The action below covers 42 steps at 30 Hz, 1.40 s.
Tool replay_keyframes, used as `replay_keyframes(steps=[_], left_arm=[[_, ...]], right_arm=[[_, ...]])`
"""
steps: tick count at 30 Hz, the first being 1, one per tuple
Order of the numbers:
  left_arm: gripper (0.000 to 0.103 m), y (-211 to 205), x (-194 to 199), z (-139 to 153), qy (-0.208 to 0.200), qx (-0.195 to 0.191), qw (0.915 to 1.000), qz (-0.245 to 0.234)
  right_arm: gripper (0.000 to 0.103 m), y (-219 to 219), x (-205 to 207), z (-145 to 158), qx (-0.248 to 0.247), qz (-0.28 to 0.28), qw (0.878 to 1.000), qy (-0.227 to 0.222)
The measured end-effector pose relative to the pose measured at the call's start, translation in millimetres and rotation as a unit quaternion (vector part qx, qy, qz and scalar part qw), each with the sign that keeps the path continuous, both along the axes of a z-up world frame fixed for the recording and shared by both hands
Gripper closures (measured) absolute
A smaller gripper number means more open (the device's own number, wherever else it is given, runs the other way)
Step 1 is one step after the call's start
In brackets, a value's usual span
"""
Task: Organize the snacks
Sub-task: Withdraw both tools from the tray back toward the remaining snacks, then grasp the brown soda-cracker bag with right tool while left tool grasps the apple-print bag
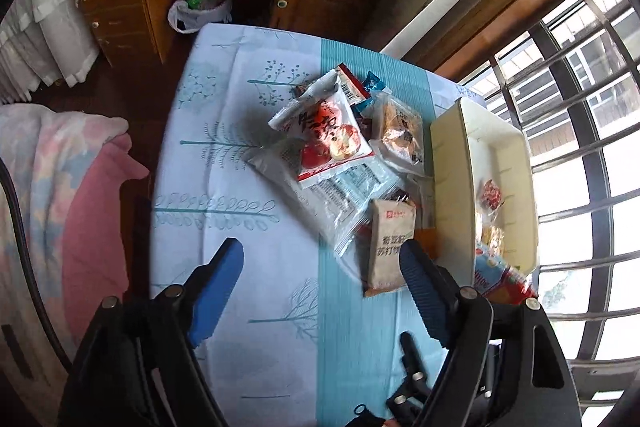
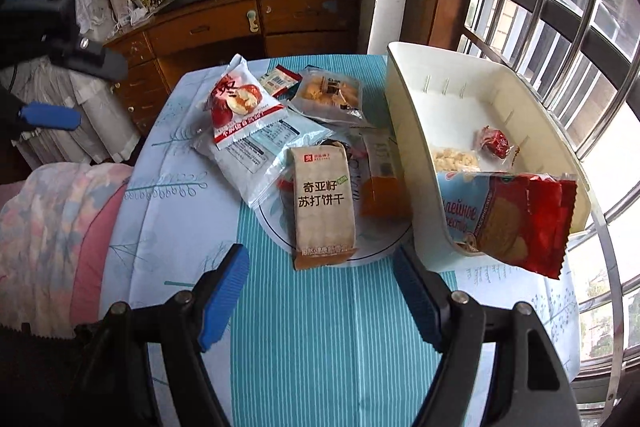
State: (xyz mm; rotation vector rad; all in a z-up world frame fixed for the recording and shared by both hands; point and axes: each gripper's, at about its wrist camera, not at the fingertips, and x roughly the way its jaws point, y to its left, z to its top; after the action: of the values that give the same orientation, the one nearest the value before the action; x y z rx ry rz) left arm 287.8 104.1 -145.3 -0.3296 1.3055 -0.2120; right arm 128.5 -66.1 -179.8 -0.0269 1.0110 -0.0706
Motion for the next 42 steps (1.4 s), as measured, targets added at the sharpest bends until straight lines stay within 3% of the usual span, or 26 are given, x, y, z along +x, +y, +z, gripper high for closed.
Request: replay_keyframes(steps=[3, 5, 14, 22, 28, 30, 32, 37, 42], left_arm=[[0.021, -9, 21, -9, 0.015, -0.005, 0.9998, 0.008], [0.011, -15, 36, -18, 0.026, -0.006, 0.9995, 0.017], [0.011, -40, 101, -87, 0.097, 0.007, 0.9947, 0.034], [0.011, -50, 125, -125, 0.105, 0.027, 0.9927, 0.052], [0.011, -53, 131, -137, 0.094, 0.032, 0.993, 0.064], [0.018, -55, 132, -138, 0.084, 0.033, 0.9941, 0.059], [0.039, -57, 133, -138, 0.079, 0.025, 0.995, 0.056], [0.048, -59, 132, -132, 0.074, 0.034, 0.9955, 0.049], [0.05, -54, 123, -111, 0.058, 0.029, 0.997, 0.043]], right_arm=[[0.028, 2, 9, -12, -0.009, 0.014, 1.0, 0.01], [0.028, 2, 17, -21, -0.014, 0.026, 0.999, 0.018], [0.027, -7, 59, -70, -0.016, 0.043, 0.997, 0.069], [0.027, -12, 79, -98, 0.006, 0.056, 0.995, 0.086], [0.028, -9, 84, -109, 0.007, 0.065, 0.995, 0.08], [0.036, -9, 83, -109, 0.003, 0.067, 0.995, 0.072], [0.044, -10, 83, -109, -0.007, 0.068, 0.995, 0.066], [0.048, -13, 84, -109, 0.006, 0.075, 0.995, 0.068], [0.048, -16, 84, -105, 0.032, 0.078, 0.993, 0.081]])
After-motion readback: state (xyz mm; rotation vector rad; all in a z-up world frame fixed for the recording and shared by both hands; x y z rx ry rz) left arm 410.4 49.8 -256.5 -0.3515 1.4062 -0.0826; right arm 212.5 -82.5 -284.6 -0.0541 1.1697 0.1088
